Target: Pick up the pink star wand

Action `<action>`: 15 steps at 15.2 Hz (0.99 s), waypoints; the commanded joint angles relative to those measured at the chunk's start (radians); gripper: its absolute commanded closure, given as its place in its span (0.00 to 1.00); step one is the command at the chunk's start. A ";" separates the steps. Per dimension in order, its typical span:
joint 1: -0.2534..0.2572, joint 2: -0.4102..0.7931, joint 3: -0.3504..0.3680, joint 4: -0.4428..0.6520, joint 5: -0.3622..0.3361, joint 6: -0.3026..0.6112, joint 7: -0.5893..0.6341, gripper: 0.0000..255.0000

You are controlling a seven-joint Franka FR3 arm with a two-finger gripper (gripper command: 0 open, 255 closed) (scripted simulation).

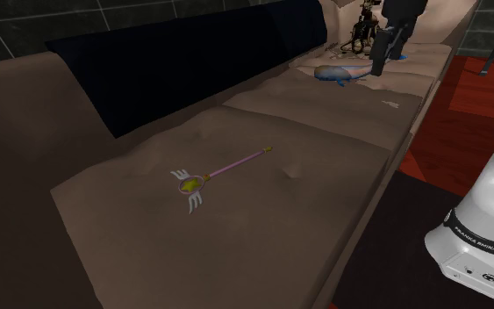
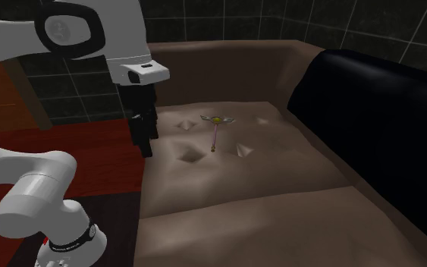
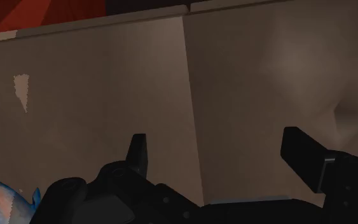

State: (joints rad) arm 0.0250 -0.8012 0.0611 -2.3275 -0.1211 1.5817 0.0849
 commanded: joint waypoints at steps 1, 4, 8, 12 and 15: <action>0.000 0.000 0.000 0.000 0.000 0.000 0.000 0.00; 0.036 0.096 -0.012 0.020 0.004 0.078 -0.074 0.00; 0.083 0.226 -0.021 0.061 0.015 0.169 -0.174 0.00; 0.129 0.354 -0.022 0.114 0.031 0.244 -0.274 0.00; 0.161 0.448 -0.018 0.160 0.045 0.290 -0.349 0.00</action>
State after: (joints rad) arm 0.1740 -0.3966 0.0392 -2.1862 -0.0810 1.8472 -0.2398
